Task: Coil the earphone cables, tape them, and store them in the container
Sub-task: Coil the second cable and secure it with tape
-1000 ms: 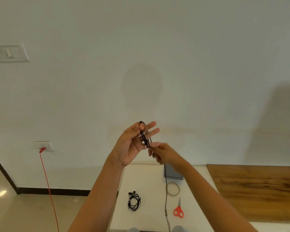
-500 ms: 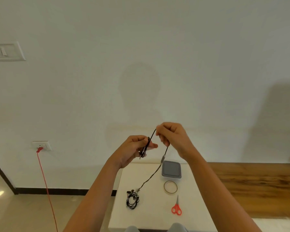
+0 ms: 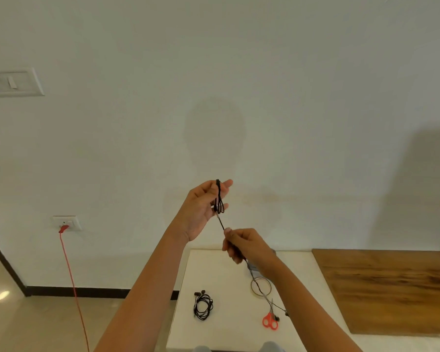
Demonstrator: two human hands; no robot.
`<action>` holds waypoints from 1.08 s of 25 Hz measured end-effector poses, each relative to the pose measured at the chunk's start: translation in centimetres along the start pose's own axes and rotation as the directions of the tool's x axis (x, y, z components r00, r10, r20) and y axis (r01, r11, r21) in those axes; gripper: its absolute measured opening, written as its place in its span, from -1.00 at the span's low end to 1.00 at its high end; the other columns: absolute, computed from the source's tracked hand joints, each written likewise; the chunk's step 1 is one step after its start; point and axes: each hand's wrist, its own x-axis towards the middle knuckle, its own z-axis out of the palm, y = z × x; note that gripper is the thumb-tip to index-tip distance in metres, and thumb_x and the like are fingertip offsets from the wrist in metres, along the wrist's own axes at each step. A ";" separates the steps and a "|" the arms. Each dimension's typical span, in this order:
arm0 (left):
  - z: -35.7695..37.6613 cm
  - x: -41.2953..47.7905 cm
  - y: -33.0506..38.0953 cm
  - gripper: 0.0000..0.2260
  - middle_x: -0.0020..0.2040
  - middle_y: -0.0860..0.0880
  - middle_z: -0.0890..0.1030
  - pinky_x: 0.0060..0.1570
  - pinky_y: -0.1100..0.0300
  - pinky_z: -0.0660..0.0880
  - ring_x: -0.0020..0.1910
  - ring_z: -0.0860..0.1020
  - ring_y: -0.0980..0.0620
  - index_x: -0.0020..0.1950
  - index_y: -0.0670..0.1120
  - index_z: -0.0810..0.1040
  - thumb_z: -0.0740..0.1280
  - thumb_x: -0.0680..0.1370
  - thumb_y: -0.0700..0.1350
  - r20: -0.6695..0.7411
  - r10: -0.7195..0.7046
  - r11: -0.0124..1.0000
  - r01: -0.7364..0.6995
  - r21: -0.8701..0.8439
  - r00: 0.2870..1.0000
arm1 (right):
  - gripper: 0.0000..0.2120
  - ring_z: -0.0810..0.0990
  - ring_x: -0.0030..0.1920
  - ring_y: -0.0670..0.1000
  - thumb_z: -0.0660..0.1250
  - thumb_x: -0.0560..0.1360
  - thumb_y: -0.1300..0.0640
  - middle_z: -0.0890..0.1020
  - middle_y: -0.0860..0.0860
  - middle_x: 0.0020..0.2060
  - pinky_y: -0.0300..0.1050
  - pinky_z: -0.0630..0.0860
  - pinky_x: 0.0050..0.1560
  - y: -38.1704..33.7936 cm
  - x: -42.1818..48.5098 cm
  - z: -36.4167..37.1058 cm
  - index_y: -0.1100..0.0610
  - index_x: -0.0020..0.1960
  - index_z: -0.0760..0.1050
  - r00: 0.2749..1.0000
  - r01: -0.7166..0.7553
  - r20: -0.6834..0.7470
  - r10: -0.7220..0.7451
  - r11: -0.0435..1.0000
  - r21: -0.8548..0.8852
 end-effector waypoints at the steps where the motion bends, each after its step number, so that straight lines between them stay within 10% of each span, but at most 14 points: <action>1: -0.2 0.1 -0.1 -0.80 0.22 0.02 0.63 0.23 -0.03 0.45 0.30 0.51 0.05 -0.07 -0.10 0.59 0.19 0.63 -0.14 -0.025 0.003 0.991 0.000 0.136 1.000 | -0.58 0.47 -0.50 -0.05 0.25 0.55 -0.16 0.58 0.01 -0.48 -0.25 0.43 -0.43 -0.3 -0.6 0.0 0.12 -0.27 0.61 1.000 0.013 -0.014 -0.014 0.999 -0.041; 6: -0.8 -1.3 -1.5 -0.77 -0.10 -0.14 0.68 -0.04 0.27 0.45 -0.12 0.61 0.18 -0.05 -0.12 0.64 0.21 0.64 -0.10 0.031 -0.110 0.876 0.082 0.476 0.993 | -0.77 0.39 -0.52 -0.09 0.32 0.45 -0.05 0.53 -0.11 -0.53 -0.27 0.35 -0.47 -5.0 -1.6 -2.0 0.03 -0.28 0.63 0.967 0.149 -0.159 -0.199 0.949 -0.279; 11: -0.2 -2.0 -1.9 -0.75 -0.06 -0.16 0.70 0.15 -0.19 0.48 0.14 0.63 -0.13 0.00 -0.14 0.65 0.18 0.64 -0.15 0.080 -0.245 0.951 0.223 0.214 0.966 | -0.76 0.49 -0.38 -0.11 0.28 0.56 0.08 0.64 -0.19 -0.34 -0.25 0.44 -0.31 -7.7 0.8 -3.8 0.02 -0.25 0.61 0.939 0.199 -0.188 -0.287 0.903 -0.381; 22: 0.1 -1.3 -1.6 -0.75 0.02 -0.13 0.69 -0.04 -0.21 0.59 0.18 0.59 -0.23 0.03 -0.18 0.67 0.22 0.55 -0.13 0.072 -0.027 0.928 0.052 -0.369 0.997 | -0.67 0.36 -0.51 -0.09 0.19 0.62 0.07 0.49 -0.07 -0.51 -0.31 0.34 -0.46 -0.3 0.5 0.2 0.09 -0.24 0.59 0.999 0.002 -0.040 0.000 0.998 0.059; 27: -1.7 -0.9 -1.8 -0.79 0.08 -0.04 0.70 0.08 -0.06 0.49 0.18 0.60 0.02 0.10 -0.09 0.61 0.18 0.64 -0.14 -0.094 -0.031 0.993 0.041 0.110 0.995 | -0.69 0.43 -0.52 -0.12 0.18 0.61 0.08 0.51 -0.10 -0.54 -0.26 0.40 -0.42 -0.2 -2.5 1.4 0.02 -0.26 0.56 0.998 0.033 -0.043 -0.046 0.966 -0.256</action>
